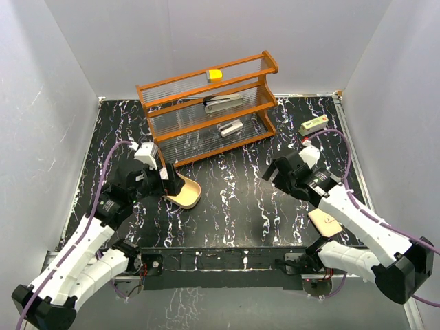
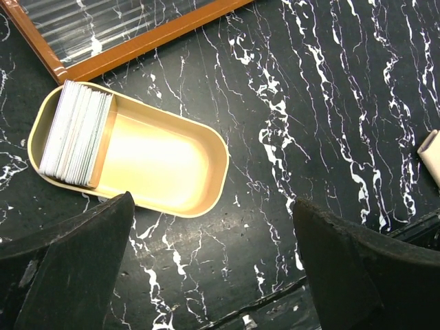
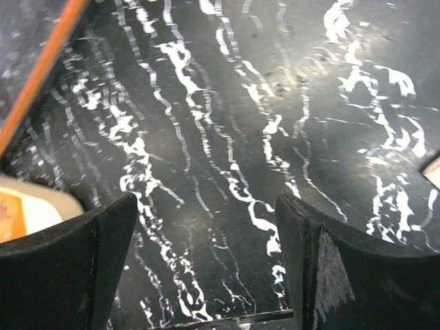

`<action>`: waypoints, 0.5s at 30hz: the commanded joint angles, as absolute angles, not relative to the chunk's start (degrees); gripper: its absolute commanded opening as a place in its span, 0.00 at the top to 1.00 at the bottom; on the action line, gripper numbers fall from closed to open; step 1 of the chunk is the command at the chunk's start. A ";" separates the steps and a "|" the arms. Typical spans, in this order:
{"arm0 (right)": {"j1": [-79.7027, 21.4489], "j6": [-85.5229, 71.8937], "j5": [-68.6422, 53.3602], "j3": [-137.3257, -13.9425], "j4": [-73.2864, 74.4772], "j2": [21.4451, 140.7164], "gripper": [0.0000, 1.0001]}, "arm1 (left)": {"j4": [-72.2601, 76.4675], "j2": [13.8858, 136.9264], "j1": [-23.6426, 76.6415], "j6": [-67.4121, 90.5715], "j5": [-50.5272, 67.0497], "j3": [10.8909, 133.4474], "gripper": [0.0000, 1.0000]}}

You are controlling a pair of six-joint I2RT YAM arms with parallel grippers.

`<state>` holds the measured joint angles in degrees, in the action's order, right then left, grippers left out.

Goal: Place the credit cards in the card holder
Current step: Move the card holder to the center of the board.

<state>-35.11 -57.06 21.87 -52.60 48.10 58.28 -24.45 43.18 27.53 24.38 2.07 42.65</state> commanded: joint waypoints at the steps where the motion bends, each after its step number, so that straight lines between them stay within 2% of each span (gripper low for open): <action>1: -34.77 -67.55 31.53 -54.36 57.24 60.57 0.21 | -23.10 39.83 27.33 21.02 0.40 41.71 0.02; 7: -33.79 -76.80 40.41 -57.24 68.04 65.94 0.23 | -24.33 40.23 27.33 20.53 -0.03 42.15 0.02; 15: -29.01 -74.95 40.41 -58.51 67.29 66.83 0.23 | -24.55 39.83 27.31 20.13 -0.48 42.16 0.02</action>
